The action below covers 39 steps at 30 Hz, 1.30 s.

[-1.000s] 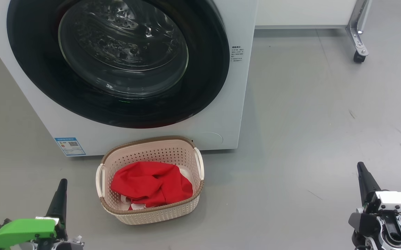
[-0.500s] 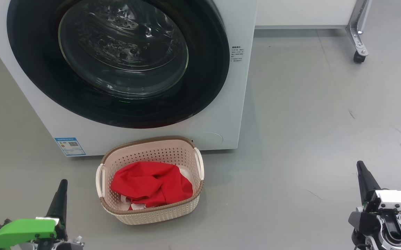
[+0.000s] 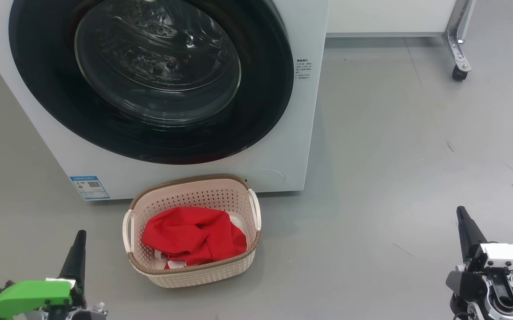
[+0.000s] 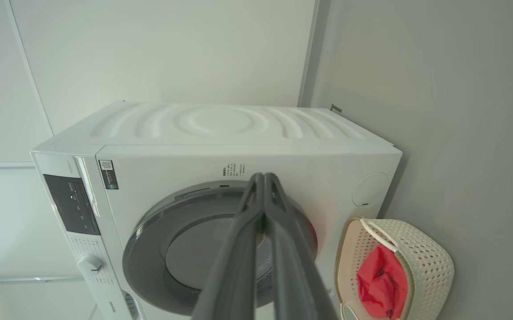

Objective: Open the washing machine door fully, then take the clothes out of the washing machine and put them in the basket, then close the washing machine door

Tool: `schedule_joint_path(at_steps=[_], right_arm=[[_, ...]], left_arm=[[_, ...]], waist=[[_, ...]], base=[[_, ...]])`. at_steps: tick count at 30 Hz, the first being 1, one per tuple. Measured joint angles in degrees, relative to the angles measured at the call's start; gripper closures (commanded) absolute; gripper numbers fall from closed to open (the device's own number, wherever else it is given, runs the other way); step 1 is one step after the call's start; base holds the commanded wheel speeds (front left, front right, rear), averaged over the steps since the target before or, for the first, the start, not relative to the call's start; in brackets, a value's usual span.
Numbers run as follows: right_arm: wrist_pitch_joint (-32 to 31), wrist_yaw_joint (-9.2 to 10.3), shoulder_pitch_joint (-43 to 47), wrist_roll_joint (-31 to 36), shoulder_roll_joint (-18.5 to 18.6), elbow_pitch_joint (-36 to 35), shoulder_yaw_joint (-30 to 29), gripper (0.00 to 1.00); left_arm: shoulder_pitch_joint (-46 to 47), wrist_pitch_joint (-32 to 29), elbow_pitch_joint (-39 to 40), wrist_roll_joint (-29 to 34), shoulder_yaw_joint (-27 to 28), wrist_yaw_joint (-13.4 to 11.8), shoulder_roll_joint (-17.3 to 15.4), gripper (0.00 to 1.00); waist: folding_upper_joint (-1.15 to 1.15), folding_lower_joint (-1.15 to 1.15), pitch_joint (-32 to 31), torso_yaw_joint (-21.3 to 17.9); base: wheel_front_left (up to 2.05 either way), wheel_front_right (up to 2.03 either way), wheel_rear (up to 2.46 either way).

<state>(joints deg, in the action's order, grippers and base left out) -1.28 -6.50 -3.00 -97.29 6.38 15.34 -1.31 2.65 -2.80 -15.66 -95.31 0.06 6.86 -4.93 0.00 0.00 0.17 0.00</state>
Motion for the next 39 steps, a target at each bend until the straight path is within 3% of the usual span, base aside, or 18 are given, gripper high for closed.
schedule_joint_path(at_steps=[39], right_arm=[[-0.18, -0.16, -0.07, 0.01, -0.09, 0.42, -0.24, 1.0]], left_arm=[[0.04, -0.18, -0.24, 0.0, 0.2, 0.01, 0.03, 1.0]], waist=[[0.0, 0.0, -0.02, 0.0]], base=[[0.0, 0.0, 0.0]])
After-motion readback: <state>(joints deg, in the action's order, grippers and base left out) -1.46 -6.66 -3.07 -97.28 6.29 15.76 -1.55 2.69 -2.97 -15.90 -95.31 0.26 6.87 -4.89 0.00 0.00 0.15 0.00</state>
